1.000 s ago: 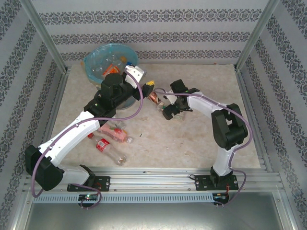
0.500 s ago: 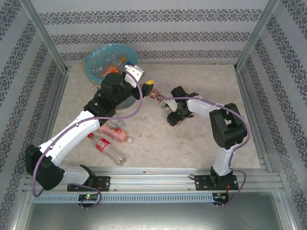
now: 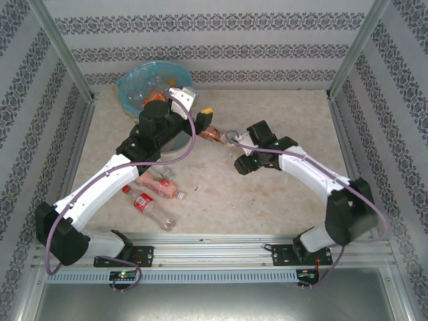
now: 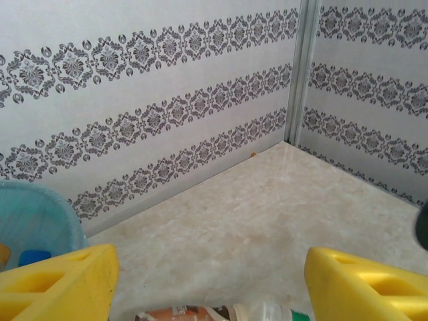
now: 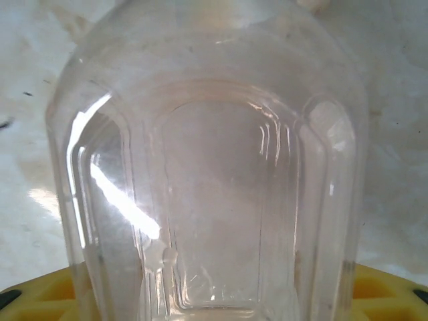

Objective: Put the plastic bottles in the bin

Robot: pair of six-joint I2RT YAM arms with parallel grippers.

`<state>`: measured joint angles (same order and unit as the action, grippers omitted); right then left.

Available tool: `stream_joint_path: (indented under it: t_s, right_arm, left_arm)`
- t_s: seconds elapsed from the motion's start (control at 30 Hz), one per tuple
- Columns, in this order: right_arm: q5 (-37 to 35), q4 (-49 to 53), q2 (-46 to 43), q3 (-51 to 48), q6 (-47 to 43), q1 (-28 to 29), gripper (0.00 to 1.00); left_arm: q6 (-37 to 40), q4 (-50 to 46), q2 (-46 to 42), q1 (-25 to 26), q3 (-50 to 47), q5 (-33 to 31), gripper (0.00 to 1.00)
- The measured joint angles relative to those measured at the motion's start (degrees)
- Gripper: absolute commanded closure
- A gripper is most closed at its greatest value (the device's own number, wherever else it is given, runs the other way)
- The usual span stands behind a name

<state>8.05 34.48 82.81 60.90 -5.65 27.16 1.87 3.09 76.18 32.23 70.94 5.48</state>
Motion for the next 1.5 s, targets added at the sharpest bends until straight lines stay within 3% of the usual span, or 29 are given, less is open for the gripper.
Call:
stream_joint_path:
  t_s: [0.4,0.87,1.33,1.5]
  right_arm:
    - [6.01,-1.68,-14.38,-1.60,4.98,0.37,0.59]
    - [11.32,-5.01,-18.36,0.68,8.37,0.37,0.61]
    - [16.04,-10.84,-19.34,0.98,9.11,1.25,0.62]
    - [16.90,-12.09,-19.23,0.98,9.44,1.62,0.62]
  left_arm:
    - [-10.03,1.51,5.46,-0.11,2.21,5.35,0.25]
    - [-19.63,4.39,8.66,-0.39,5.27,19.15,0.25]
    - [-34.82,16.65,12.63,-3.32,5.27,30.14,0.26]
    - [-39.19,20.57,14.01,-3.39,5.05,33.90,0.33]
